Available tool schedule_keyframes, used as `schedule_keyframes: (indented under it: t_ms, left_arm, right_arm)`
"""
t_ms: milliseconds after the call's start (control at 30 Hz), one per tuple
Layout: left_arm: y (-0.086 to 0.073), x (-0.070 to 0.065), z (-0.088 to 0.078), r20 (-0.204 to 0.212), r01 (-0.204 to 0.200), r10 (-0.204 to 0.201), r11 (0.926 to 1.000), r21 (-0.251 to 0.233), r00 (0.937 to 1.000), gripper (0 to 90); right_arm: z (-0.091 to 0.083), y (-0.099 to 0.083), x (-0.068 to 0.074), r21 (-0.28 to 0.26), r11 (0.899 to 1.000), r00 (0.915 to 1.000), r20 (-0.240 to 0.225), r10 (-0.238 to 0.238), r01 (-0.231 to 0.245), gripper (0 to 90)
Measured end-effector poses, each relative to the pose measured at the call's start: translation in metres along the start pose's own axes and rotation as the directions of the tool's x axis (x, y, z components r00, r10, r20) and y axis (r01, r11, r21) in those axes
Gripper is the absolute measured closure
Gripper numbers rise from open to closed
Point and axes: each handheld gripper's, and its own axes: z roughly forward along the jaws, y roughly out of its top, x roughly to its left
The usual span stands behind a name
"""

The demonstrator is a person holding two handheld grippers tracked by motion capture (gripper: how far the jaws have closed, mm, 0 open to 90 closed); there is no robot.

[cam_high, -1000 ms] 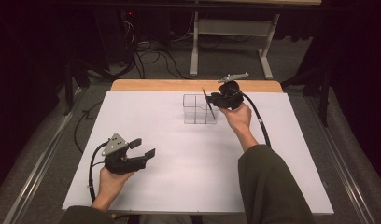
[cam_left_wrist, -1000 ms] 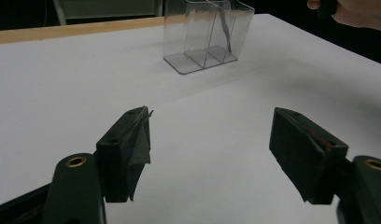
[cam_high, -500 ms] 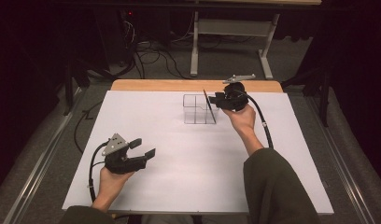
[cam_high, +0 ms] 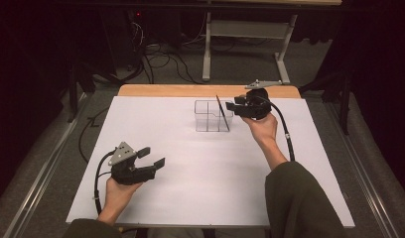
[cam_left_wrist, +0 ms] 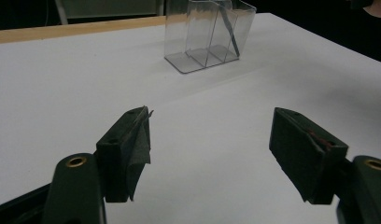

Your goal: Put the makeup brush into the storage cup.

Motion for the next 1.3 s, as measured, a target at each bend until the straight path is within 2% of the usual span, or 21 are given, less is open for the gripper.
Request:
schedule_keyframes:
  t_ms: [267, 500, 700, 933, 1300]
  left_arm:
    - [0.000, 0.000, 0.000, -0.001, 0.001, -0.001, 1.0000, -0.002, 1.0000, 29.3]
    - [0.000, 0.000, 0.001, -0.001, 0.002, -0.002, 1.0000, 0.000, 1.0000, 29.3]
    - [0.000, 0.000, 0.001, 0.000, 0.004, -0.004, 1.0000, -0.001, 1.0000, 29.3]
    - [0.000, 0.000, 0.001, -0.001, 0.002, -0.002, 1.0000, 0.000, 1.0000, 29.3]
    - [0.000, 0.000, 0.002, -0.001, 0.005, -0.005, 1.0000, 0.002, 1.0000, 29.3]
  right_arm:
    - [-0.012, -0.001, -0.001, -0.022, 1.000, 0.9999, -0.015, 0.006, -0.006, 53.1]
    - [-0.021, -0.005, -0.002, -0.036, 0.999, 1.0000, -0.002, 0.007, -0.008, 53.2]
    - [-0.029, -0.008, -0.005, -0.047, 0.999, 0.9998, -0.003, 0.021, -0.021, 53.3]
    - [-0.038, -0.009, -0.005, -0.063, 0.998, 0.9999, -0.010, 0.012, -0.012, 53.0]
    - [-0.049, -0.014, -0.010, -0.085, 0.996, 0.9991, -0.022, 0.038, -0.039, 52.6]
